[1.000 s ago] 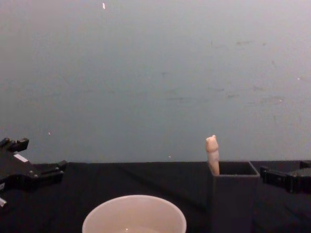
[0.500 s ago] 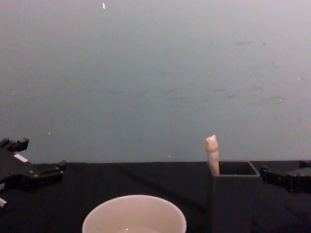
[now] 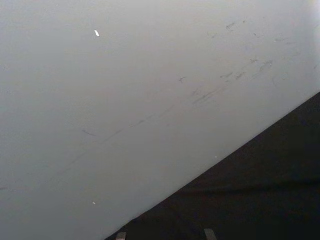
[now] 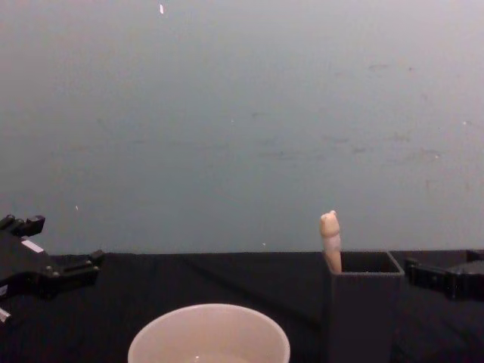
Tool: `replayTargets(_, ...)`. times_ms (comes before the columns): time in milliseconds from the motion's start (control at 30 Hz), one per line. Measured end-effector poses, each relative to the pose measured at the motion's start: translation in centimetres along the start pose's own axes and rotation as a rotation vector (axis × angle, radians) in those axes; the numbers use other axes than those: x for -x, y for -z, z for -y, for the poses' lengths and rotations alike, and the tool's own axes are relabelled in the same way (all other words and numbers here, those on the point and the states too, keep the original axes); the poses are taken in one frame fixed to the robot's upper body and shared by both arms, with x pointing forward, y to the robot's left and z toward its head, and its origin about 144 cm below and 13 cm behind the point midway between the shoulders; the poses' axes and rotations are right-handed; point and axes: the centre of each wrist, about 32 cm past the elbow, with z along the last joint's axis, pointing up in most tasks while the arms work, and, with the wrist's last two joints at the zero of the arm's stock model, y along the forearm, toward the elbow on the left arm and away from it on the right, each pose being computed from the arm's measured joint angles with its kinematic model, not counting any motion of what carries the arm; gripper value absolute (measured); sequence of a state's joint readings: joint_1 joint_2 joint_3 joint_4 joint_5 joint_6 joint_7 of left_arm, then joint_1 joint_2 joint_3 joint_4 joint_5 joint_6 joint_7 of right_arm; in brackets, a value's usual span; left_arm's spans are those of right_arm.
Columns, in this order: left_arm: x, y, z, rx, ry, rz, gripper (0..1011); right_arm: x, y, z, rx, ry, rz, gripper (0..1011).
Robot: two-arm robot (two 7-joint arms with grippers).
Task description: Pick up the stirring spoon with one hand, stir inside the cup, then place it back in its original position.
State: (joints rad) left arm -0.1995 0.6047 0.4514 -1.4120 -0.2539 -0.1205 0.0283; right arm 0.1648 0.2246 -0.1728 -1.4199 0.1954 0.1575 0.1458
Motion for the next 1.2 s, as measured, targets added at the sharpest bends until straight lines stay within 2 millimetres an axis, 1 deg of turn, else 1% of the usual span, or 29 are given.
replayTargets(1200, 0.0, 0.0, 0.0, 0.0, 0.0, 0.0, 1001, 0.0, 0.0, 0.0, 0.0, 0.0, 0.0, 1000)
